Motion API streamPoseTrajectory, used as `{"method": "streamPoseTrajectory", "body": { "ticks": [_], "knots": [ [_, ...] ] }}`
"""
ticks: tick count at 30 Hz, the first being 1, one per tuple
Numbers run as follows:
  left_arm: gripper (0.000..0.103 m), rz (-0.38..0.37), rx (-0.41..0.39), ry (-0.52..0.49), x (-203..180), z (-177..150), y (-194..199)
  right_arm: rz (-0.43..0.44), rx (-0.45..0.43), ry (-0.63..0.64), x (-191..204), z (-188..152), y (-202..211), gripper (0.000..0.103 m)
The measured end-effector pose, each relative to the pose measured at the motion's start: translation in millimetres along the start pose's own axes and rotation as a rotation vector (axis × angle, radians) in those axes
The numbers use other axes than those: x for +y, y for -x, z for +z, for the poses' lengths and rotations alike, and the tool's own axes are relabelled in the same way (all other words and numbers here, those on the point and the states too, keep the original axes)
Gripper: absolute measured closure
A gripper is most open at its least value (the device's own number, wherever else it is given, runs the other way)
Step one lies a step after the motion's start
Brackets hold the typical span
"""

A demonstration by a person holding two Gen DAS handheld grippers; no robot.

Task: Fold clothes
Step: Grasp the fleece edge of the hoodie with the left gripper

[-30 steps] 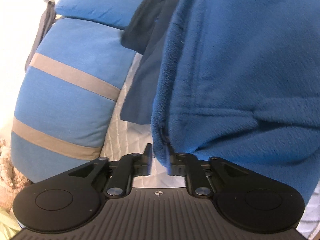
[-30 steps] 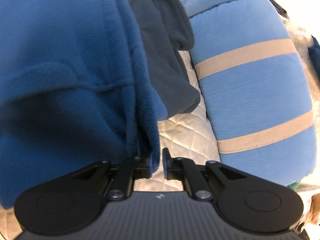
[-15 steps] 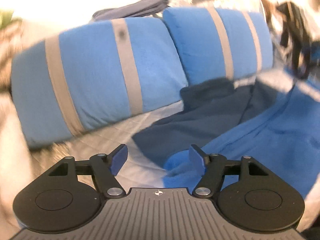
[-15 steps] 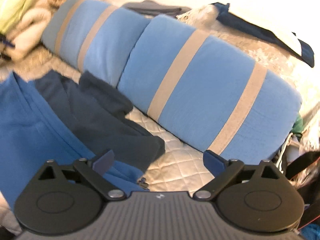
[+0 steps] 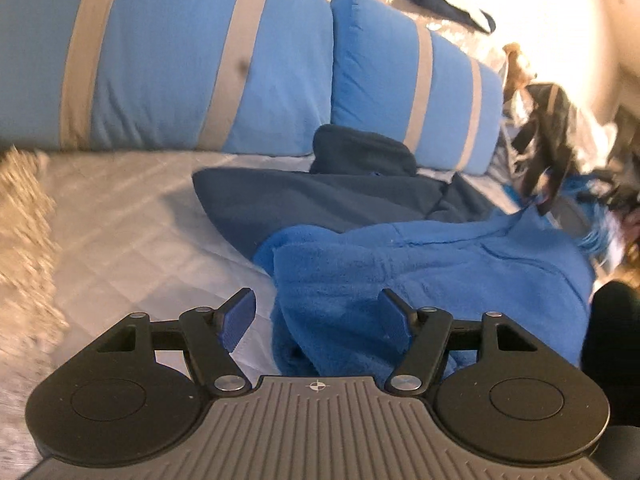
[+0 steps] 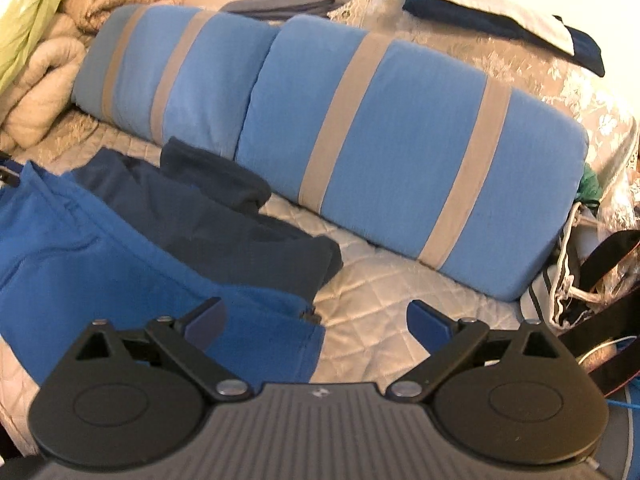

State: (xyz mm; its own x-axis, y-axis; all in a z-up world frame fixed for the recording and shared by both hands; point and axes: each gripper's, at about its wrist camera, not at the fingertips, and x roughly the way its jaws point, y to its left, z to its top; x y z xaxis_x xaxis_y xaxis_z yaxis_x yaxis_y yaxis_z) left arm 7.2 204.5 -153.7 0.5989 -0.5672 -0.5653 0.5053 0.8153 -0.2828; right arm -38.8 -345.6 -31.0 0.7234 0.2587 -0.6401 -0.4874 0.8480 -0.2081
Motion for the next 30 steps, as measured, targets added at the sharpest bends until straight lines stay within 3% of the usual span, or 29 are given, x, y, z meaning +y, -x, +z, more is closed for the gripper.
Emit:
{"method": "streamPoseTrajectory", "body": {
  "ticks": [3,7,11,15,20,25,30],
  "knots": [
    [0.038,-0.068,-0.034,0.060,15.0,-5.6,-3.4,-0.006,0.023,0.006,1.3,-4.0,-0.4,0.003],
    [0.060,-0.139,-0.074,0.094,25.7,-8.4,-5.8,-0.021,0.049,-0.005,-1.8,-9.3,0.2,0.003],
    [0.074,-0.169,-0.107,0.115,29.4,-7.7,-7.0,-0.036,0.064,-0.028,-6.7,-13.5,1.9,0.003],
    [0.080,-0.178,-0.156,0.188,30.3,-6.4,-4.0,-0.039,0.068,-0.044,-8.0,-15.6,4.0,0.003],
    [0.083,-0.126,-0.206,0.295,21.6,-0.7,4.1,-0.025,0.069,-0.084,-11.3,-20.9,0.8,0.003],
    [0.084,-0.007,-0.177,0.469,17.9,2.1,1.6,0.028,0.057,-0.179,-22.3,-28.6,-7.3,0.003],
    [0.084,0.079,-0.137,0.510,14.5,7.7,-4.1,0.150,0.022,-0.346,-43.7,-35.9,-22.1,0.003]
  ]
}}
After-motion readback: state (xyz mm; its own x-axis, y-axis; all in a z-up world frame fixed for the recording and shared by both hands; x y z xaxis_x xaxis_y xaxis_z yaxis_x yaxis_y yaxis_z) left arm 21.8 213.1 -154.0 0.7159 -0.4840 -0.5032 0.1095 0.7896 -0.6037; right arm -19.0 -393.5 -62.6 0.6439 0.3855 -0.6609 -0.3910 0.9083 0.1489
